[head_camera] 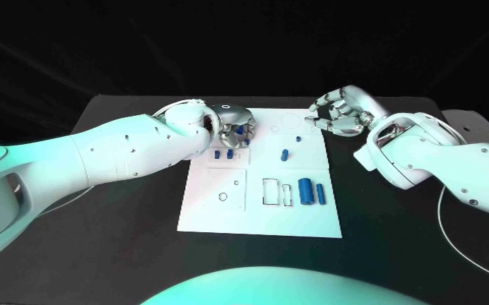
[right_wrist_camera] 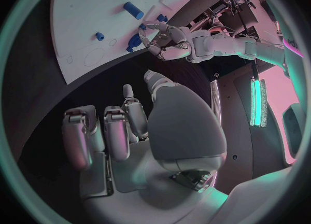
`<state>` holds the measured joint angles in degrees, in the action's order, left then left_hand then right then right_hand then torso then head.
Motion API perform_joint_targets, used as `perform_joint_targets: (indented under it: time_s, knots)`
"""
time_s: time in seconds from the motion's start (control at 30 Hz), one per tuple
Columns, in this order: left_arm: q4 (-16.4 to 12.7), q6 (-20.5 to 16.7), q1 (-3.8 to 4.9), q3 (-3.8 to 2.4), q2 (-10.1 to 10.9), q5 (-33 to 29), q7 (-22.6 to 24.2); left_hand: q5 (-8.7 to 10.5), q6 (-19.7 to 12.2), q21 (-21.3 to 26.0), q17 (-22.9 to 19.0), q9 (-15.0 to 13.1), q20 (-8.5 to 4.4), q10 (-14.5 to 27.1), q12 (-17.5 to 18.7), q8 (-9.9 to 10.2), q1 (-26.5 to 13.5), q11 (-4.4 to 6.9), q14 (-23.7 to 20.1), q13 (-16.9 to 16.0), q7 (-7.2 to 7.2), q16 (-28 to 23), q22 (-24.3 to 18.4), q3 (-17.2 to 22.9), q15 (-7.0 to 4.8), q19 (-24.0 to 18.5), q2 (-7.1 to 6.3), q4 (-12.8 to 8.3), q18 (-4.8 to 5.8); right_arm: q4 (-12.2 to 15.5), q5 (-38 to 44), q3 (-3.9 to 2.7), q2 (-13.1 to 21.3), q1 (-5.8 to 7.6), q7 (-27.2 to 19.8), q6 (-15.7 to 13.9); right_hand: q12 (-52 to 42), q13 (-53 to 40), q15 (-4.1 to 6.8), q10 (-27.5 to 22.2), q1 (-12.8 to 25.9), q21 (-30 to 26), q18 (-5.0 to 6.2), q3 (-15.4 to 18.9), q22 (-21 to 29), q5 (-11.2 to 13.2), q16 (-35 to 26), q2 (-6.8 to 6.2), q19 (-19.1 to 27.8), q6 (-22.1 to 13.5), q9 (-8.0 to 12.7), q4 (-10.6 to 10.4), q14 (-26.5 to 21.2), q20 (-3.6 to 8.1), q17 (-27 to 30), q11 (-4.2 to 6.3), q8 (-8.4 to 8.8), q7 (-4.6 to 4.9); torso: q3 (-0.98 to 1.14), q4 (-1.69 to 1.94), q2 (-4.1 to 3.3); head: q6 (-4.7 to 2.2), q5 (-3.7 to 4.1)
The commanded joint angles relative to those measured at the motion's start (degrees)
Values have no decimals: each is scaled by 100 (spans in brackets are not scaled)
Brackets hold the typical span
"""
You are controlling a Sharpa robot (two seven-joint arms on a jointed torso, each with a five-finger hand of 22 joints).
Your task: Assemble the parts on the task board
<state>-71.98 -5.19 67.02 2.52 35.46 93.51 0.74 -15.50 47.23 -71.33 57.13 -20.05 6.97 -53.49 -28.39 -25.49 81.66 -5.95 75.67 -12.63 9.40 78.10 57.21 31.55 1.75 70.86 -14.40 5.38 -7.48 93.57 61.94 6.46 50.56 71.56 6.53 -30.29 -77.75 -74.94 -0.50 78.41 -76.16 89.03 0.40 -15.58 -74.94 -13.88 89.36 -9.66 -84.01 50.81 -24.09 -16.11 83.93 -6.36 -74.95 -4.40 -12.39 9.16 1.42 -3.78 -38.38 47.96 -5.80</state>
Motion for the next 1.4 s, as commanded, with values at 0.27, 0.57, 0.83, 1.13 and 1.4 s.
perform_joint_targets:
  time_s: [0.27, 0.57, 0.83, 1.13, 1.4]
  knots:
    - [69, 199, -32, -2, -73, 21, -33, 34, 110, -105, 96, 35, -9, -129, 50, 40, 20, 21, 114, 39, -9, 86, 141, 56, -15, 105, 64, -20, 64, 13, 25, 0, -7, -3, -31, 30, 24, -250, 35, -20, 27, -29, -5, -29, -1420, -19, -36, -4, -534, -53, -8, -10, 552, 27, -1306, 1, -37, 2, 0, -3, 0, 19, 6]
    - [95, 244, -46, -1, -94, 17, -40, 45, 200, -167, 197, 62, -24, -231, 83, 57, 18, 43, 197, 73, -30, 162, 222, 77, -36, 147, 103, -55, 78, 7, 27, 0, -14, -3, -32, 31, 24, -250, 35, -20, 27, -29, -5, -29, -1420, -19, -36, -4, -534, -53, -8, -10, 552, 27, -1306, 1, -37, 2, 2, 1, 2, 35, 12]
    - [109, 123, -50, -1, -95, 11, -36, 150, 535, -396, 359, 79, -82, -586, 170, 54, 120, 141, 396, 127, -101, 276, 558, 225, -130, 356, 311, -217, 144, 9, 28, -1, -10, -3, -36, 28, 24, -250, 35, -20, 27, -29, -5, -29, -1420, -19, -36, -4, -534, -53, -8, -10, 552, 27, -1306, 1, -37, 2, 1, -3, 6, 34, 13]
    - [111, -152, -54, -2, -91, -85, 27, 185, 699, -436, 323, 125, -99, -840, 541, 223, 31, 146, 453, 246, -96, 280, 600, 375, -140, 374, 336, -365, 151, 8, 29, -1, -9, -3, -37, 24, 12, -260, 36, -6, 30, -29, -5, -41, -1420, -29, -36, -6, -535, -51, -13, -10, 552, 29, -1306, 3, -52, 0, 0, 4, 6, 19, 21]
    - [1, -331, -57, -10, -2, -198, 72, 172, 702, -422, 298, 135, -103, -864, 614, 266, 1, 137, 446, 265, -87, 273, 571, 386, -133, 355, 314, -391, 143, 7, 34, -1, -10, -4, -37, 22, 12, -260, 36, -6, 30, -29, -5, -41, -1420, -29, -36, -6, -535, -51, -13, -10, 552, 29, -1306, 3, -52, 0, -4, 2, 11, -11, 19]
